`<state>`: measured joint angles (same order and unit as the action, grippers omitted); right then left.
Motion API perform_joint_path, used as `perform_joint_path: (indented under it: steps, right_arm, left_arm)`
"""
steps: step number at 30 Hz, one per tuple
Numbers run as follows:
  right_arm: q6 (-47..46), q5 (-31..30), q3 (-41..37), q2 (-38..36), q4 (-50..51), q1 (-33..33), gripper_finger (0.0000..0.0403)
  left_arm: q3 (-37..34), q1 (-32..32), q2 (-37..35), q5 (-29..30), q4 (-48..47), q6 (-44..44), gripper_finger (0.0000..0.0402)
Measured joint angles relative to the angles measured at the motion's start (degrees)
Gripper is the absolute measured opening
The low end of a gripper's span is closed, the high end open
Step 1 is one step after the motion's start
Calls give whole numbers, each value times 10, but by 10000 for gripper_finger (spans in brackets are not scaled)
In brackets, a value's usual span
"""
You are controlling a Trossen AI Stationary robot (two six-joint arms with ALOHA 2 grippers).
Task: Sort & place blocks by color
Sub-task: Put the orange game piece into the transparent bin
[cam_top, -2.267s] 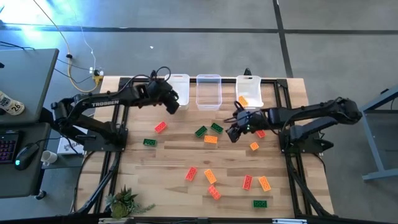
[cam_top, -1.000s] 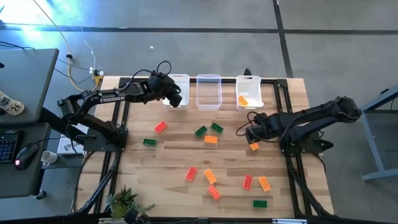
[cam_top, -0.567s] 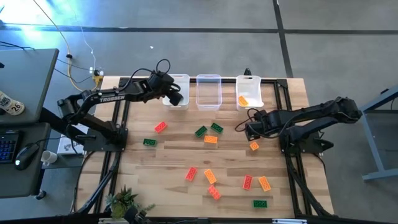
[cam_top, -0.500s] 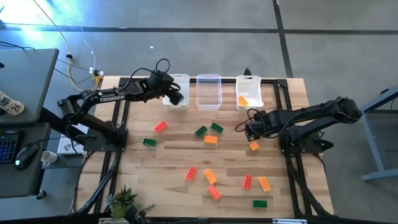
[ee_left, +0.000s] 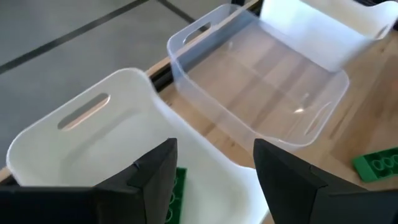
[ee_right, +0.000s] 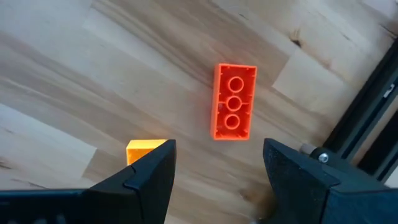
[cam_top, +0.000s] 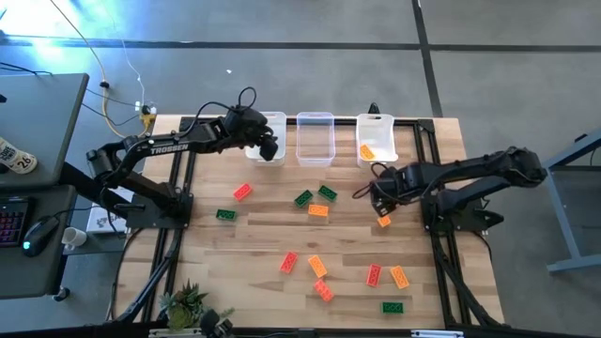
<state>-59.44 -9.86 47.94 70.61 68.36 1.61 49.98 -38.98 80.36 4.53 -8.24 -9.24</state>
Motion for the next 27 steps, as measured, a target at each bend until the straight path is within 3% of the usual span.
perform_joint_path:
  steps: [14,27]
  right_arm:
    - [95,27,0,25,-2,-88,229]
    - [132,57,-1,109,-9,-104,229]
  left_arm:
    - [0,1,0,-1,6,20,198]
    - [0,25,0,-3,4,45,198]
